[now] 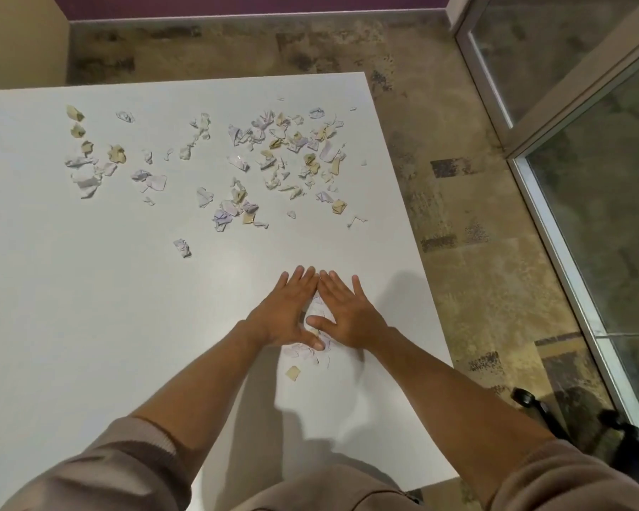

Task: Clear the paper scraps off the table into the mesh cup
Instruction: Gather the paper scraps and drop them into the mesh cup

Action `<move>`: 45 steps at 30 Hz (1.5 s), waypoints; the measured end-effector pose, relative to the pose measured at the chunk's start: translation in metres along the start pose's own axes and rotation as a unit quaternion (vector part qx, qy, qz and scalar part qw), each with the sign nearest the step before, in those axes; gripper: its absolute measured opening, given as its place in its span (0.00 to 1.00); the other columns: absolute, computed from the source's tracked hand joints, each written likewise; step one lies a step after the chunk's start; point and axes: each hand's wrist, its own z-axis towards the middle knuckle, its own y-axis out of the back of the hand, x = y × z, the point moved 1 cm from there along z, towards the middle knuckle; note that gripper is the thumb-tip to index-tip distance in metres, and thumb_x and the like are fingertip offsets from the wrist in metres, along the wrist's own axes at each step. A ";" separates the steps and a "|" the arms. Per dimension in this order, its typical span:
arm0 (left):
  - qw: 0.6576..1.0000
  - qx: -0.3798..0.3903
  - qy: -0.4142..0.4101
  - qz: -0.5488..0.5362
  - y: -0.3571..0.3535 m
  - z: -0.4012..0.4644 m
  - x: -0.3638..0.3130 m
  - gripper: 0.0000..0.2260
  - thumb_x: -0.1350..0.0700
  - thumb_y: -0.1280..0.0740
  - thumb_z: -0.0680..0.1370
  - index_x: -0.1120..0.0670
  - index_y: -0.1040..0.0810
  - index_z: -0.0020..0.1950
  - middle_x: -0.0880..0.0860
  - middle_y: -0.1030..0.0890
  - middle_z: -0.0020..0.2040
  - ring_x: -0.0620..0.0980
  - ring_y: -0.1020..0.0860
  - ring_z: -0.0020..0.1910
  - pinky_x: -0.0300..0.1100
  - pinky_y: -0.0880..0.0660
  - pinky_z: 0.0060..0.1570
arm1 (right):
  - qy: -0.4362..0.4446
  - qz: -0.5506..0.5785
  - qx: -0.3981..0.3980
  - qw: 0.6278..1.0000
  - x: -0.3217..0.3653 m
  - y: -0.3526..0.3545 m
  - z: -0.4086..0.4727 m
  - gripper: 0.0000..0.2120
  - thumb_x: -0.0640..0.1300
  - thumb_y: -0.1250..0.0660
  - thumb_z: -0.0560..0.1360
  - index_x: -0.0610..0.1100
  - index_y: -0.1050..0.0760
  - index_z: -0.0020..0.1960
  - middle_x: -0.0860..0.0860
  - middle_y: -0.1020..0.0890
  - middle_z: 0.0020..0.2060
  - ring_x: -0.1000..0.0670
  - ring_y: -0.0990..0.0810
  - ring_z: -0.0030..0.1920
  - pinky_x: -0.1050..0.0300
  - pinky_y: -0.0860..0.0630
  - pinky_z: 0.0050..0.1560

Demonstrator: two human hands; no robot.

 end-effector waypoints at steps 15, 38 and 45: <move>0.999 0.024 -0.037 -0.013 -0.040 -0.073 -0.019 0.49 0.36 0.30 0.71 0.52 0.57 0.80 0.48 0.56 0.79 0.45 0.61 0.78 0.36 0.66 0.73 | 0.056 0.092 0.021 0.994 0.034 -0.027 -0.070 0.35 0.64 0.50 0.79 0.43 0.46 0.78 0.49 0.43 0.77 0.51 0.50 0.78 0.47 0.52 0.77; 0.971 -0.112 0.182 -0.106 -0.034 -0.076 -0.054 0.11 0.63 0.34 0.77 0.58 0.22 0.58 0.55 0.27 0.57 0.55 0.25 0.51 0.40 0.29 0.48 | -0.184 0.091 -0.012 0.979 0.078 -0.026 -0.057 0.19 0.38 0.34 0.72 0.42 0.31 0.62 0.44 0.28 0.55 0.44 0.27 0.55 0.53 0.29 0.58; 0.924 -0.176 0.224 -0.257 -0.030 -0.064 -0.066 0.10 0.62 0.34 0.76 0.62 0.23 0.35 0.59 0.21 0.32 0.50 0.31 0.31 0.44 0.32 0.33 | -0.219 0.186 -0.040 0.957 0.081 -0.022 -0.043 0.08 0.43 0.39 0.76 0.44 0.24 0.54 0.47 0.20 0.48 0.46 0.24 0.52 0.54 0.26 0.52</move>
